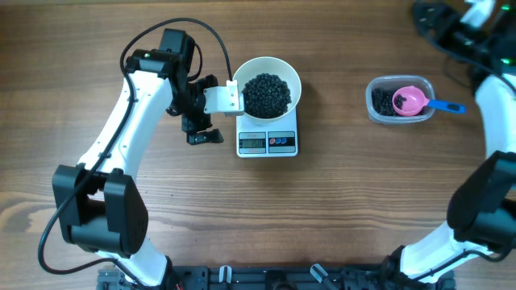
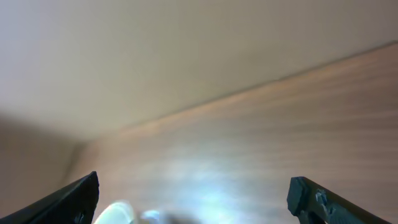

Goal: Scoop item into bowl and weigh 150g on scale

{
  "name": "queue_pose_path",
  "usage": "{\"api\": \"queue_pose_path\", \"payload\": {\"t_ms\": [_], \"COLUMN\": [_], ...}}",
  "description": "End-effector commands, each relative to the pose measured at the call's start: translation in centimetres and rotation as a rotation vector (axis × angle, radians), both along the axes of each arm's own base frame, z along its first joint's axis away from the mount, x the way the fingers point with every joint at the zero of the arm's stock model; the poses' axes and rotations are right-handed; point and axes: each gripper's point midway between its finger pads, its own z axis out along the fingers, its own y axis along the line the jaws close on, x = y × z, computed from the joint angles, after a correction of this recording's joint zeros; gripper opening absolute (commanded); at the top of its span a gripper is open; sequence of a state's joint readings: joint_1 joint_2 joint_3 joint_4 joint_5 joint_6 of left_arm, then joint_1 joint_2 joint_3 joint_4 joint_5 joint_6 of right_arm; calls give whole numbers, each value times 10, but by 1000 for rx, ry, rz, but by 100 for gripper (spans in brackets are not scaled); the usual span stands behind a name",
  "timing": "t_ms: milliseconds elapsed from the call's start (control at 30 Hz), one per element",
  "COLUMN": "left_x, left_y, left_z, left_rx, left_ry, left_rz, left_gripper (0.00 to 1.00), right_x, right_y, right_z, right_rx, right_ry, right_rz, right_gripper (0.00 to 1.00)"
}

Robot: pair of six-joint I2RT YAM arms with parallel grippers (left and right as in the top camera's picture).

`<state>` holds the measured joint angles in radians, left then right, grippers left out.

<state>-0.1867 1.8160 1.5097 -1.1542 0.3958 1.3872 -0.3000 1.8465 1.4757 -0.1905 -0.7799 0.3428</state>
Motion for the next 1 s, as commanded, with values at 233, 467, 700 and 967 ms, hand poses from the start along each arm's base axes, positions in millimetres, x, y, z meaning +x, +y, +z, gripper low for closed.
{"api": "queue_pose_path", "payload": {"t_ms": [233,467,700,967], "left_x": [-2,-2,-2,-2], "left_y": [-3,-3,-3,-3], "left_z": [-1,-1,-1,-1], "left_rx": [-23,-23,-23,-23], "left_ry": [7,7,7,7], "left_rz": [-17,-17,-17,-17], "left_gripper": [100,100,100,100], "right_x": [-61,-107,-151,-171], "right_y": [132,159,152,177], "right_z": [-59,-95,-126,-136], "right_rx": [-116,-257,-510,-834], "right_ry": [255,456,641,584], "right_rz": [358,437,475,626], "right_gripper": [100,100,100,100]}}
